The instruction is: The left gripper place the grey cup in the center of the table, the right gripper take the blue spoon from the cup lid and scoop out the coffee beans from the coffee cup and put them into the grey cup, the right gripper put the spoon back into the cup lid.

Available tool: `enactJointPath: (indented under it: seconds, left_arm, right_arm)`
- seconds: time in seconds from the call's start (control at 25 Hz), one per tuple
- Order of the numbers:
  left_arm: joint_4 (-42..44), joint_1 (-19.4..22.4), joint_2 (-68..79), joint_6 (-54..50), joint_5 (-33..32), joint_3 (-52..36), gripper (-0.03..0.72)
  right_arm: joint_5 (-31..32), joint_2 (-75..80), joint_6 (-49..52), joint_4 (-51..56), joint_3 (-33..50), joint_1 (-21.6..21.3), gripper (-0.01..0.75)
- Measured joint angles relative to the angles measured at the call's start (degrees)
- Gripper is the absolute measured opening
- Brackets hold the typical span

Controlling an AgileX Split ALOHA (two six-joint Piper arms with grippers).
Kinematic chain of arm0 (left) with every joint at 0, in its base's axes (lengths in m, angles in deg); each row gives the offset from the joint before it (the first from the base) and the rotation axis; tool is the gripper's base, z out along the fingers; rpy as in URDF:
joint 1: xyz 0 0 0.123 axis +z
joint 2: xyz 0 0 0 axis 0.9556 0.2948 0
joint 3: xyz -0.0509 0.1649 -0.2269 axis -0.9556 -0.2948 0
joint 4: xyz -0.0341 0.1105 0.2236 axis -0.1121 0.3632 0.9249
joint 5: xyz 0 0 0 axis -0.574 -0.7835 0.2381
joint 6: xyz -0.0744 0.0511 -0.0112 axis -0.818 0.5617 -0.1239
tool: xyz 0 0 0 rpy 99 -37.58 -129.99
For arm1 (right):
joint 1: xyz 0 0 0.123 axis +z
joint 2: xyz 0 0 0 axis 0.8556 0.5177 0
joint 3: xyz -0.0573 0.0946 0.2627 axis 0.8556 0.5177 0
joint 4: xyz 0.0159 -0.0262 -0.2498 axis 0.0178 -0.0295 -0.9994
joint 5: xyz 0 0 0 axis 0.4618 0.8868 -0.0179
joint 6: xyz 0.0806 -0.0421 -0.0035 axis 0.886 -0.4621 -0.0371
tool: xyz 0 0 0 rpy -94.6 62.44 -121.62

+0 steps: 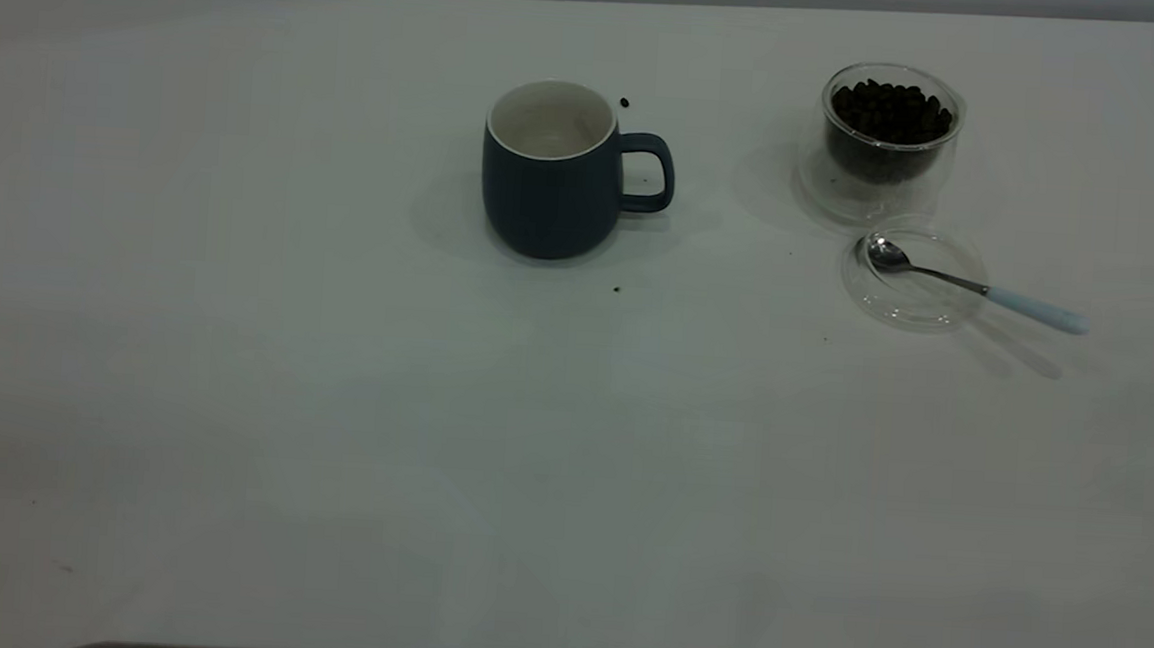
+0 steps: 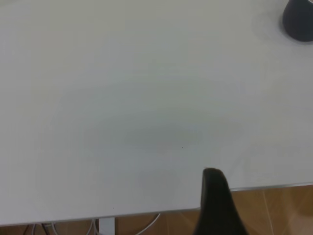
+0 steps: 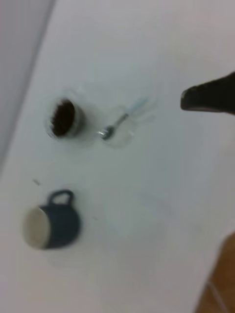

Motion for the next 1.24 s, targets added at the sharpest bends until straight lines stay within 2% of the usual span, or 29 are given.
enactJointPath:
  seconds: [0.2, 0.36, 0.72, 1.24]
  left_arm:
    - [0.0, 0.0, 0.0, 0.0, 0.0, 0.0, 0.55]
    - [0.0, 0.0, 0.0, 0.0, 0.0, 0.0, 0.55]
    - [0.0, 0.0, 0.0, 0.0, 0.0, 0.0, 0.55]
    - [0.0, 0.0, 0.0, 0.0, 0.0, 0.0, 0.55]
  right_arm:
    - [-0.5, -0.5, 6.3, -5.2, 3.1, 6.1, 0.503]
    - [-1.4, -0.5, 10.2, -9.2, 3.5, 8.5, 0.503]
    - [-1.9, -0.5, 17.0, -15.8, 3.6, 8.6, 0.503]
    - [-2.1, -0.5, 17.5, -15.8, 3.6, 8.6, 0.503]
